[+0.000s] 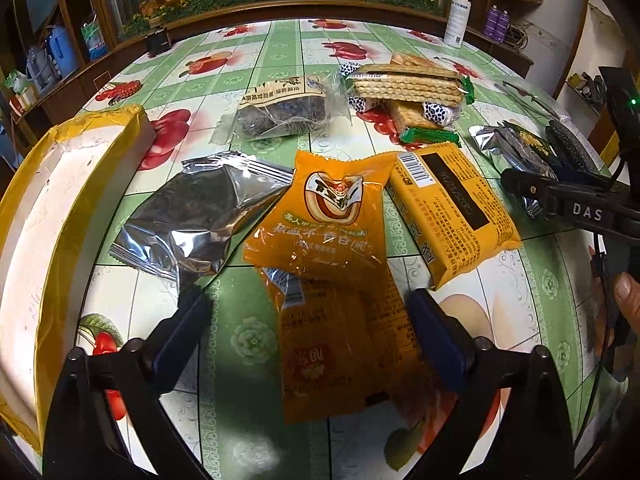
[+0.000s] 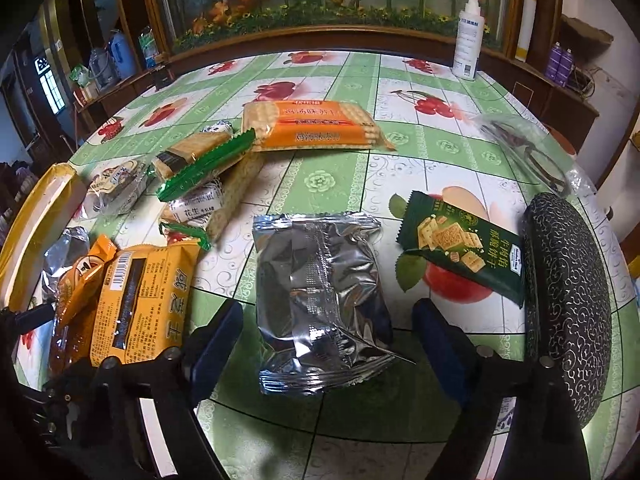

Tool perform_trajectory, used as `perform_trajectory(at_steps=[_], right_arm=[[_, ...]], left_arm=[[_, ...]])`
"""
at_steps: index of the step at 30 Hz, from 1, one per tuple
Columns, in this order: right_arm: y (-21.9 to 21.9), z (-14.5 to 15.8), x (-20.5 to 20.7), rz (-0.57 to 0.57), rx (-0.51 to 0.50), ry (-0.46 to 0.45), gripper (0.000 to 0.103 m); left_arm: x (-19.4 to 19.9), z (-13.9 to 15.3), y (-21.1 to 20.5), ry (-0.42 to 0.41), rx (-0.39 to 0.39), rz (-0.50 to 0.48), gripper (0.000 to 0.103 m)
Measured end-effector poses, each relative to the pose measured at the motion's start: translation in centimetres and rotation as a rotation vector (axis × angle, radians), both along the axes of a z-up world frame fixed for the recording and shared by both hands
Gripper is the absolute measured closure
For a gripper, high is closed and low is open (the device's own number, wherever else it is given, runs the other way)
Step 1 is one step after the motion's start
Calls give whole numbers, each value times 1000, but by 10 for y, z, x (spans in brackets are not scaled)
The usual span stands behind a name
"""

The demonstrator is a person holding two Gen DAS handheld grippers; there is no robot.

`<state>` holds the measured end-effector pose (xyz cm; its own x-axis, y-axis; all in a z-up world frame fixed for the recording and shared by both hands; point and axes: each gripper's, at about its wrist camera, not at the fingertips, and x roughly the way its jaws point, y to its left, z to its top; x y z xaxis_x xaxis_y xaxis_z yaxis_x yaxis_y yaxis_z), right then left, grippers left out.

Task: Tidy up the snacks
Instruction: 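Grasp the orange wafer bag with left tool while right tool grasps silver foil bag, then carry both bags into the yellow-rimmed tray and open both tools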

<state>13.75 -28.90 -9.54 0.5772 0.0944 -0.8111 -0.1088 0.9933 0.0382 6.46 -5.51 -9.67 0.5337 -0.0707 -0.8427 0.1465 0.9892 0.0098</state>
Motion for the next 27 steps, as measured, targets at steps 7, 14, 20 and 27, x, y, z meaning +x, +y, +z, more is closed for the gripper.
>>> perform_trajectory(at_steps=[7, 14, 20, 27], right_arm=[[-6, 5, -6, -14, 37, -9, 41], [-9, 16, -29, -14, 94, -30, 44], [-8, 34, -55, -6, 140, -64, 45], [7, 62, -82, 32, 149, -120, 45]], left_arm=[[0, 7, 4, -17, -3, -20, 55], [-17, 10, 18, -13, -59, -24, 61], [-38, 18, 28, -30, -82, -28, 62], [-58, 42, 44, -103, -76, -5, 62]])
